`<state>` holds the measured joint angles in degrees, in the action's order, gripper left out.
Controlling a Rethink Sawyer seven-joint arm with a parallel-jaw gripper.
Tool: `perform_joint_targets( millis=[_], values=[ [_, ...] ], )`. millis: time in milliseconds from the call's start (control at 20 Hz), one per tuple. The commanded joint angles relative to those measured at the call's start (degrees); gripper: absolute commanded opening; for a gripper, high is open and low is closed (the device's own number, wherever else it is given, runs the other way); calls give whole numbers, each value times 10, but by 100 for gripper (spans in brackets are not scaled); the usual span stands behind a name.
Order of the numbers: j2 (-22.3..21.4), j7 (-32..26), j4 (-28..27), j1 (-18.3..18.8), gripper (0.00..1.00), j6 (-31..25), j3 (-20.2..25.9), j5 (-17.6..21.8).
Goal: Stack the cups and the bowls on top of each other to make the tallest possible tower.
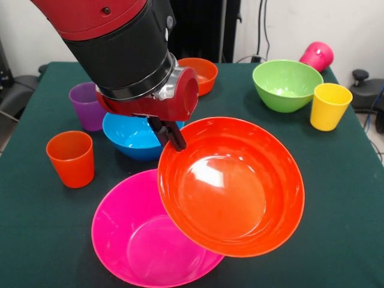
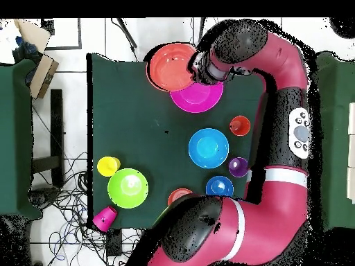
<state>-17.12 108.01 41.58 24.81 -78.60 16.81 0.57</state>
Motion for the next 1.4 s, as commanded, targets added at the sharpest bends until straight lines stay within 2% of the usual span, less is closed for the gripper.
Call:
perform_joint_targets(
  millis=[50, 200, 250, 1400],
  values=[
    [16, -180, 46, 3, 0, 22, 54, 32],
    [17, -180, 43, 3, 0, 19, 55, 34],
    [17, -179, 42, 4, 100, 18, 57, 37],
    [21, -179, 28, 1, 100, 17, 58, 55]
  ],
)
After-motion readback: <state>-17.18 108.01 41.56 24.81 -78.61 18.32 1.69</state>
